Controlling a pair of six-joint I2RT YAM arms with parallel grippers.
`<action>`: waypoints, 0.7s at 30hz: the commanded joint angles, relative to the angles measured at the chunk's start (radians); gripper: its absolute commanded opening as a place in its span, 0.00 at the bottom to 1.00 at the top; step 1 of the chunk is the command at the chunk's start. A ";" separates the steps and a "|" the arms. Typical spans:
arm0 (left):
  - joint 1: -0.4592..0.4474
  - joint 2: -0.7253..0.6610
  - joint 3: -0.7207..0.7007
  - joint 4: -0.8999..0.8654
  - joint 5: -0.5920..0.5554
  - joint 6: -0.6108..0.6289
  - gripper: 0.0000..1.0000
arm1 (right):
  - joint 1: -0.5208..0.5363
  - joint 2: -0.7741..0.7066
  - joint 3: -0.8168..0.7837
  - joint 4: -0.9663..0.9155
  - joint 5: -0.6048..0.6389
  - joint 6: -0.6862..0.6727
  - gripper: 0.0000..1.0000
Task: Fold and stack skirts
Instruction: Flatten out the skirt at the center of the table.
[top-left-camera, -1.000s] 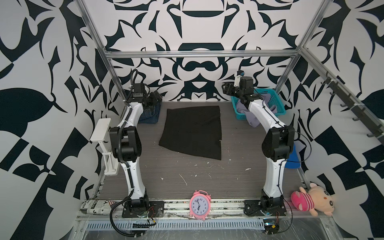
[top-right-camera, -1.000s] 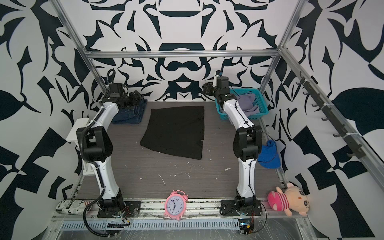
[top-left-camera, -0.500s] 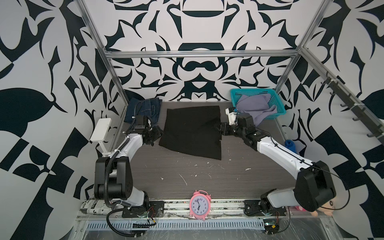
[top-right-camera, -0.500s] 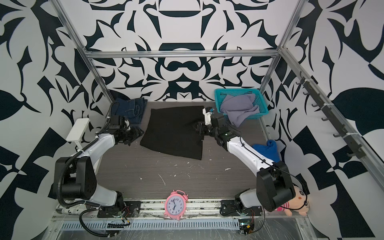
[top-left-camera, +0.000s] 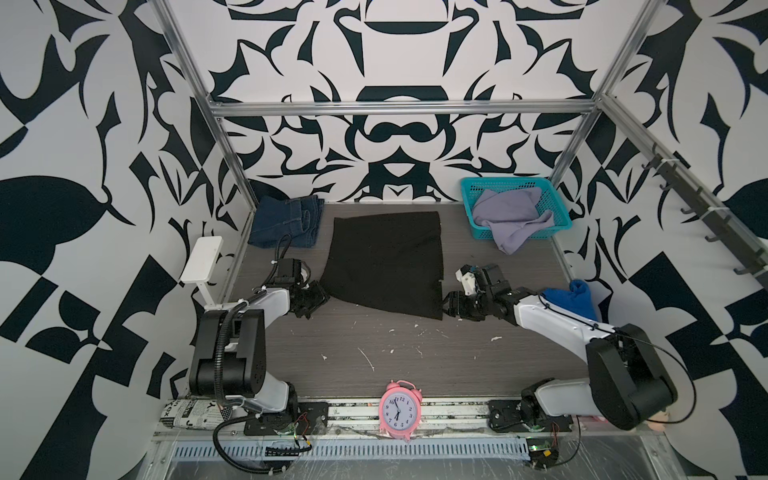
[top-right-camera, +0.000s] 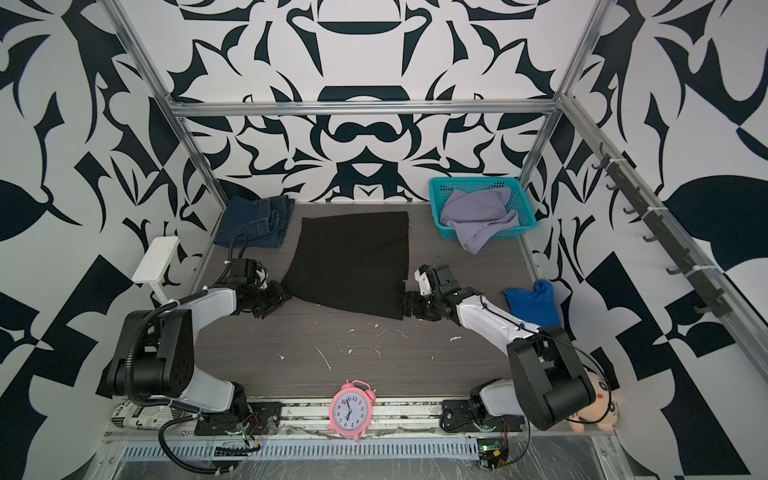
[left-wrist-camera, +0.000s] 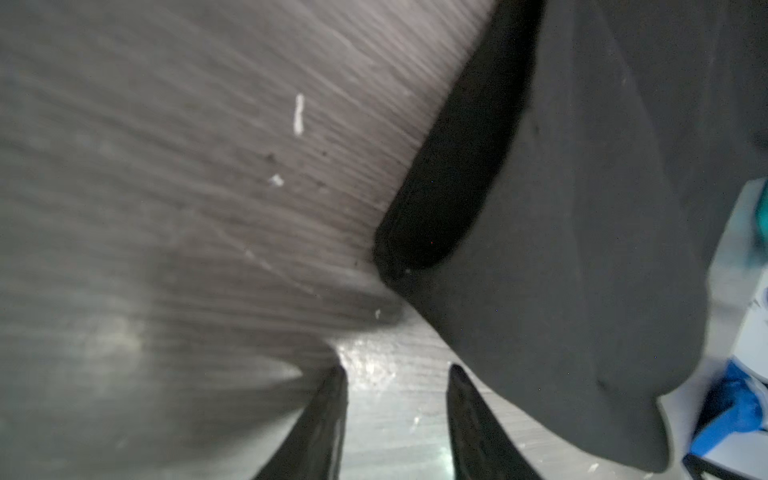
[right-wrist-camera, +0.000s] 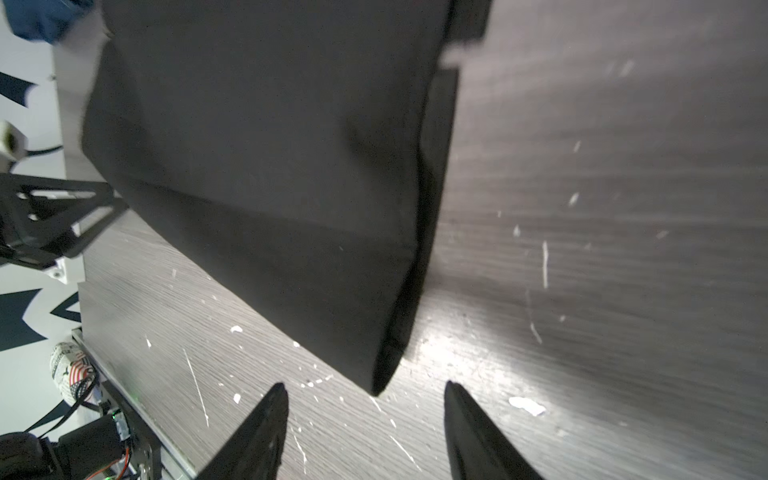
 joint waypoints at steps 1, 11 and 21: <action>-0.002 0.023 -0.001 0.024 0.002 -0.002 0.36 | 0.007 0.025 -0.004 0.068 -0.032 0.032 0.62; 0.001 0.060 0.078 0.001 -0.015 0.022 0.36 | 0.007 0.095 -0.014 0.199 -0.042 0.099 0.38; 0.017 0.107 0.175 -0.110 -0.057 0.133 0.00 | 0.006 0.083 -0.006 0.185 -0.005 0.111 0.06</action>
